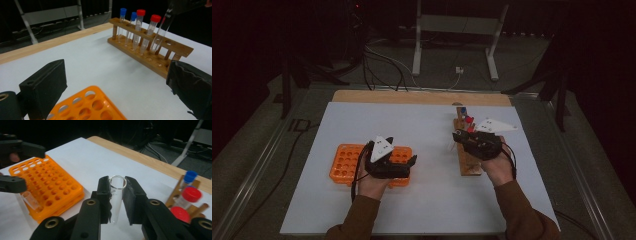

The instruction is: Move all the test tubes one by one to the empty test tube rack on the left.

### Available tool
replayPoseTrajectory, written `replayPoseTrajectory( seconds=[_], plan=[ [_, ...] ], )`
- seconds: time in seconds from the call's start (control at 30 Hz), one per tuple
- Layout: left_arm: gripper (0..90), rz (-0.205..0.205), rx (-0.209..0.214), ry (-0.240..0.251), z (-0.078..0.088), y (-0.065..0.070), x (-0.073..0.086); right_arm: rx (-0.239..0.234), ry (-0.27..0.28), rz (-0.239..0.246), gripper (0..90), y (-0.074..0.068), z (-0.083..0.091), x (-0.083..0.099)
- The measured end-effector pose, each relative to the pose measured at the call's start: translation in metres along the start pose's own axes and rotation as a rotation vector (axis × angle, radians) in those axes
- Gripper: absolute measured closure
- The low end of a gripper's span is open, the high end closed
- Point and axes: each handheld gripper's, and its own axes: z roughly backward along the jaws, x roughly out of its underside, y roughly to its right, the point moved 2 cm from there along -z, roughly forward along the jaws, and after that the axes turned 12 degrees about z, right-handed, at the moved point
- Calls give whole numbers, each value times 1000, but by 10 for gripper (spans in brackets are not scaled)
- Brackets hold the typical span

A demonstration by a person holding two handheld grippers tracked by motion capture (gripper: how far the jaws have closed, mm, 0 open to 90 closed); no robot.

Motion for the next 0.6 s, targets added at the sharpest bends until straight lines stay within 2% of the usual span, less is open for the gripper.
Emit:
replayPoseTrajectory(
  seconds=[0.1,0.33,0.47,0.6],
  plan=[
    [44,-16,8,1,-5,4,-2,-18,-4,7,761,-6,-6,-2],
    [78,-12,34,-25,-11,12,-7,-59,-12,14,761,-18,-16,-7],
    [152,-23,56,-41,-16,18,-8,-94,-7,13,761,-25,-21,-12],
    [207,-37,52,-52,-19,22,-9,-120,-8,27,760,-34,-27,-18]
  ],
)
